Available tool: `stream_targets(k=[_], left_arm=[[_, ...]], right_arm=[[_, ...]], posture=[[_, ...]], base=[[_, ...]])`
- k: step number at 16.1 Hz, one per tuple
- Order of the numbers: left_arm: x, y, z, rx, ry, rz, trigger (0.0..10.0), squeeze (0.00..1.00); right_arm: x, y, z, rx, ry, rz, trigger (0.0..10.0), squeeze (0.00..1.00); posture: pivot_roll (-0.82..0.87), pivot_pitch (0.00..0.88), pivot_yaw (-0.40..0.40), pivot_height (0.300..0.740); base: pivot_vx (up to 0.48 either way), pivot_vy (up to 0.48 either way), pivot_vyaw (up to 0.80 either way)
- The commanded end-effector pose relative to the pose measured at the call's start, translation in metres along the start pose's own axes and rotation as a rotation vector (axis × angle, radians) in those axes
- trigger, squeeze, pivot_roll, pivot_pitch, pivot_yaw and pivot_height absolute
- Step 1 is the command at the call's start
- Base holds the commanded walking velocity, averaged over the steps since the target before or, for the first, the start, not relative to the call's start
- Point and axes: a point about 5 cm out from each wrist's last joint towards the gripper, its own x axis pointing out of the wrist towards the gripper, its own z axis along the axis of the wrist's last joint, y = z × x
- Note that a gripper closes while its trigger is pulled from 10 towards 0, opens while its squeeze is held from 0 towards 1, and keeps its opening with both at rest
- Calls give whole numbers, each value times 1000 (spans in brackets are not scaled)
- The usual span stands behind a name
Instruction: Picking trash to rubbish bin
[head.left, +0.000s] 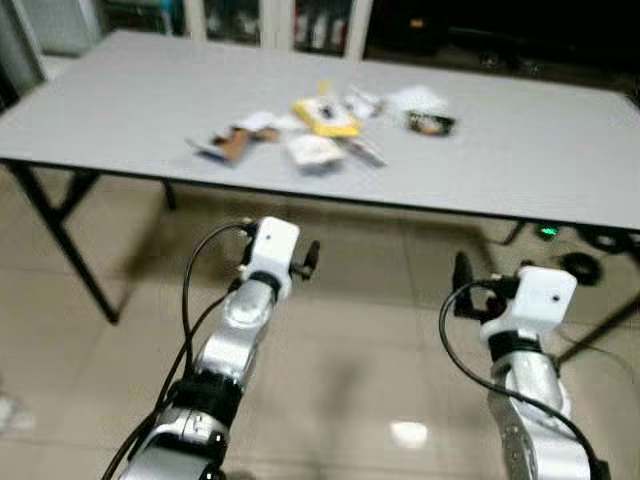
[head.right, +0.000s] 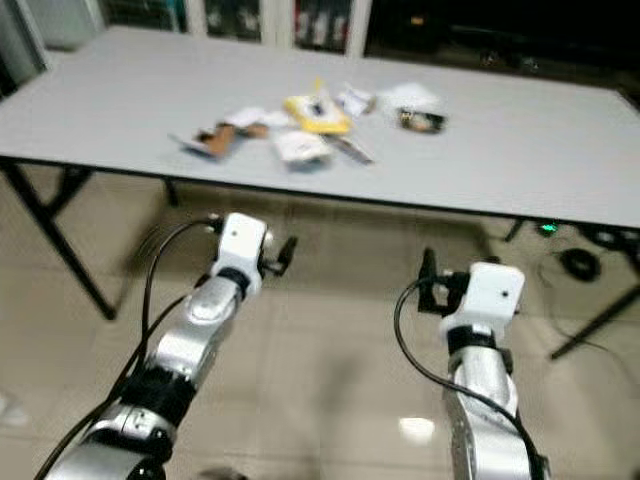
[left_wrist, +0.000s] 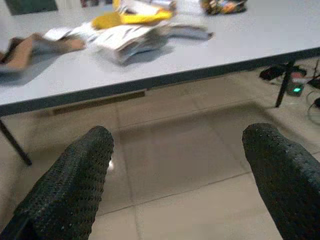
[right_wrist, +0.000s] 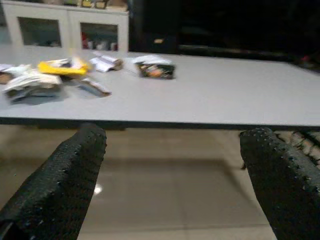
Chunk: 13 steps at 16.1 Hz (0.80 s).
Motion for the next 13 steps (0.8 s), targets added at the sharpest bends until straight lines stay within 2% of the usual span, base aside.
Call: stream_targets(k=[1, 13], left_arm=[[-1, 8, -3, 2, 13, 26, 10000, 0], [1, 9, -4, -3, 20, 39, 10000, 0]], right_arm=[[1, 3, 2, 10, -4, 10, 10000, 0], [1, 12, 1, 13, 7, 84, 10000, 0]], posture=[[197, 51, -64, 740], [195, 44, -68, 740]], base=[[0, -480, 0], [0, -480, 0]])
